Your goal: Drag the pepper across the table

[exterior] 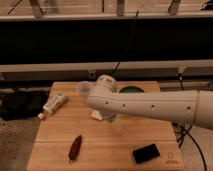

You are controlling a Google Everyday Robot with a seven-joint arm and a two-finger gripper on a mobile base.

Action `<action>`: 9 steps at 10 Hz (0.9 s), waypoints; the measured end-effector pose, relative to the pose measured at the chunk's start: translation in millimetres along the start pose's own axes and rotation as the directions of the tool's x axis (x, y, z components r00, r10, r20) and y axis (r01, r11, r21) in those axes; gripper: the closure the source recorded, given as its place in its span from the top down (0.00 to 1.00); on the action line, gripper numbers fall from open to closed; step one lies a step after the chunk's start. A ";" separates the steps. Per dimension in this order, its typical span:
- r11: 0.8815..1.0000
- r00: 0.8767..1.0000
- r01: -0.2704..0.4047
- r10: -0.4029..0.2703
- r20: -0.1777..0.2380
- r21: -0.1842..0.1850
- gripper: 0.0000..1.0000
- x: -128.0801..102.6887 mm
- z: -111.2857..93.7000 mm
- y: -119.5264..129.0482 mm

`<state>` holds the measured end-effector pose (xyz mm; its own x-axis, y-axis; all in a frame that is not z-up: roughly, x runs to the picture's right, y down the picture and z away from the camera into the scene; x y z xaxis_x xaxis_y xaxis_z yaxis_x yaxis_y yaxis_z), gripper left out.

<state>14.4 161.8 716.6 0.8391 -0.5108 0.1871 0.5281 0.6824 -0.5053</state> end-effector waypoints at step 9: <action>0.971 0.970 0.240 -0.240 0.029 -0.005 0.80 -84.7 48.3 -12.0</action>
<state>-56.7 222.1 747.5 0.6912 -0.6443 0.3272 0.7135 0.5370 -0.4500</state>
